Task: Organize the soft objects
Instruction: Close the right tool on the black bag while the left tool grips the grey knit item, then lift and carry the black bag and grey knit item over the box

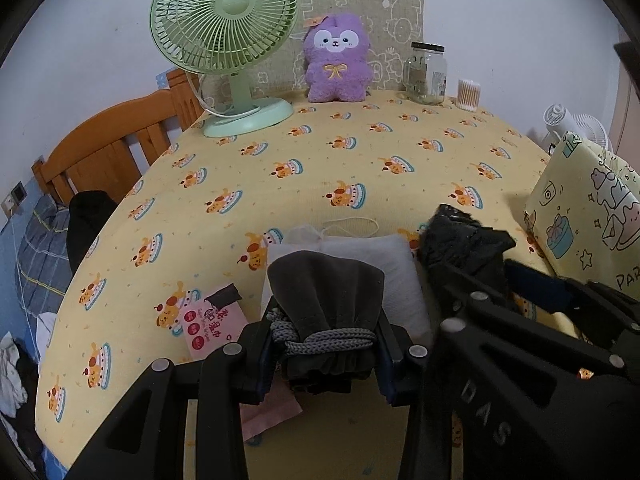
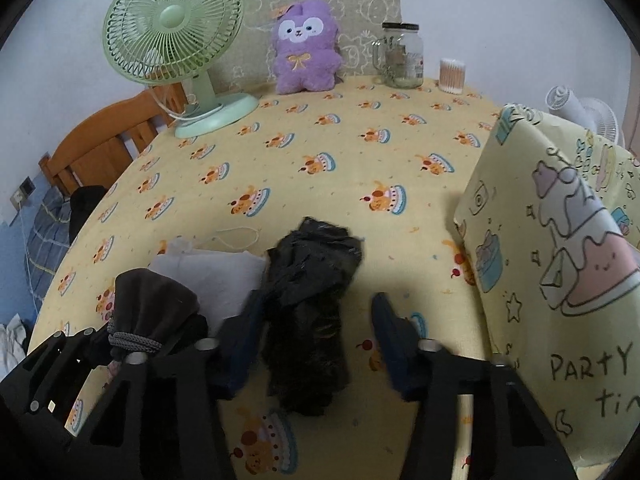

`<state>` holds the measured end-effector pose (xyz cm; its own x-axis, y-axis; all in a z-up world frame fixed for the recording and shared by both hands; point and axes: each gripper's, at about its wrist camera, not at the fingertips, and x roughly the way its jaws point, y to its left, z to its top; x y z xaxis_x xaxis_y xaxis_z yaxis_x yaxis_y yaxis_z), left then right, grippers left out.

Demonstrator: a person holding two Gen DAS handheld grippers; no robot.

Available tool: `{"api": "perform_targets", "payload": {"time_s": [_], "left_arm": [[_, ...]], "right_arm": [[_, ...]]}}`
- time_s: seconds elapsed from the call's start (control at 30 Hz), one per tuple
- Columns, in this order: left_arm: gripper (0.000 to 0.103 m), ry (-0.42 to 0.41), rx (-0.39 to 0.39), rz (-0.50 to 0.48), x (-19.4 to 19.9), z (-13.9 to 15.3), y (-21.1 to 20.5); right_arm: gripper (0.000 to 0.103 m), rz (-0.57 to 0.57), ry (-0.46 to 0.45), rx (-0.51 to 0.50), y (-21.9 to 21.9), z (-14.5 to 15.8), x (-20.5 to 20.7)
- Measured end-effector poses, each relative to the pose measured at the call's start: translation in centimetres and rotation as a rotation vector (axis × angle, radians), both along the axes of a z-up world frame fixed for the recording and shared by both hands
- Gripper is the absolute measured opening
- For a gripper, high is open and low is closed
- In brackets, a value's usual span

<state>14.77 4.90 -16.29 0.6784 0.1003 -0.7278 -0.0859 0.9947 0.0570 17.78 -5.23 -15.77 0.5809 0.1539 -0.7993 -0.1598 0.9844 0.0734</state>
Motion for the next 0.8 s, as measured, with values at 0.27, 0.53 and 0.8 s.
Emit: {"api": "perform_targets", "payload": {"time_s": [0.27, 0.53, 0.8], "left_arm": [[0.041, -0.001, -0.019, -0.014, -0.5, 0.4, -0.3], [0.041, -0.014, -0.012, 0.01, -1.0, 1.3, -0.4], [0.041, -0.054, -0.009, 0.003, -2.1, 3.3, -0.8]], "right_arm": [[0.027, 0.02, -0.007, -0.004, 0.0, 0.6, -0.6], [0.027, 0.026, -0.038, -0.002, -0.3, 2.1, -1.9], [0.027, 0.03, -0.084, 0.007, -0.7, 4.4, -3.0]]}}
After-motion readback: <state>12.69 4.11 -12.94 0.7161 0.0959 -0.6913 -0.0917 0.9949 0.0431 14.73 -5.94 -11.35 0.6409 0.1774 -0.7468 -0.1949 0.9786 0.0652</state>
